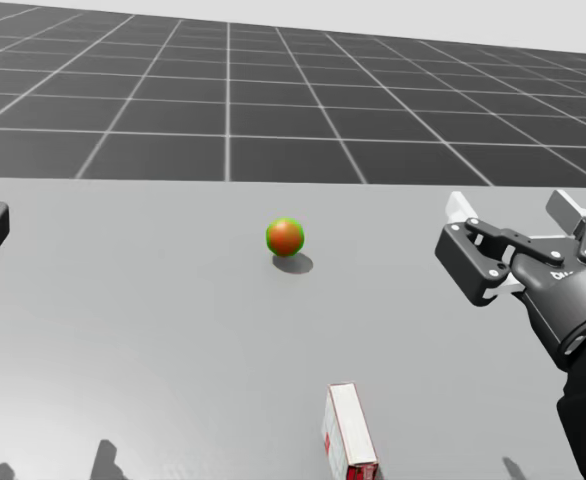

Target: Watch the red light. When it turns green, pick up the object.

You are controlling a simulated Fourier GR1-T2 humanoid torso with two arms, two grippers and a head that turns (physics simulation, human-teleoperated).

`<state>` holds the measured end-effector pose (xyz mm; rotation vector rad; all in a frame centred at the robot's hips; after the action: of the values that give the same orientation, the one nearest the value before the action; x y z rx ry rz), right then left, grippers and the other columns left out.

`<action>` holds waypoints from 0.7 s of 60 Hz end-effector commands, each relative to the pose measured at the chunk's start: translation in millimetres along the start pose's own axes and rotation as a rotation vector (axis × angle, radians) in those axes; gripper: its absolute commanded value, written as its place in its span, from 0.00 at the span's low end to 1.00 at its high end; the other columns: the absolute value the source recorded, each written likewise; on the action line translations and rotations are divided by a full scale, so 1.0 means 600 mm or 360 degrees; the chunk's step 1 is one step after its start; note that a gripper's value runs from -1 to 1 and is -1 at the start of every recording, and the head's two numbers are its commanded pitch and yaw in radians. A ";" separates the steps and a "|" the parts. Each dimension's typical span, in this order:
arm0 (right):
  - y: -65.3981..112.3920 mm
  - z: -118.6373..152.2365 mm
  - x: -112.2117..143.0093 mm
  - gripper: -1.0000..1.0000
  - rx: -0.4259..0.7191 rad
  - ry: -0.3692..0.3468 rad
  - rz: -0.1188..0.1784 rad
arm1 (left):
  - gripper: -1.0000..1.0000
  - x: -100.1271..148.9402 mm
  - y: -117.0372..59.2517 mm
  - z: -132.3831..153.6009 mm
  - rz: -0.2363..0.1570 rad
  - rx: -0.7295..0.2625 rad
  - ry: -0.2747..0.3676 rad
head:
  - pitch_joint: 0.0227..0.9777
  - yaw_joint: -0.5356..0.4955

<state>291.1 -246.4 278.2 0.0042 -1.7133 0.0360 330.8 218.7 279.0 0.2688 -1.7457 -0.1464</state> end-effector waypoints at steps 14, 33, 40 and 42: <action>0.001 0.000 -0.001 0.00 0.0000 0.0001 0.0006 | 0.00 -0.001 0.001 -0.001 -0.0007 0.0003 -0.0004 | 0.61 0.38; 0.001 0.000 -0.001 0.00 -0.0004 -0.0001 -0.0001 | 0.00 -0.001 0.001 -0.001 -0.0009 -0.0009 0.0003 | 0.79 0.32; 0.001 -0.001 -0.001 0.00 -0.0003 0.0000 -0.0007 | 0.00 0.000 0.000 -0.001 -0.0008 -0.0014 0.0004 | 0.85 0.31; 0.001 -0.001 -0.001 0.00 -0.0003 0.0000 -0.0008 | 0.00 0.001 -0.001 -0.001 -0.0007 -0.0015 0.0003 | 0.87 0.31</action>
<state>291.5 -245.8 277.7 0.0043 -1.7133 0.0331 331.4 219.3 279.0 0.2691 -1.7430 -0.1545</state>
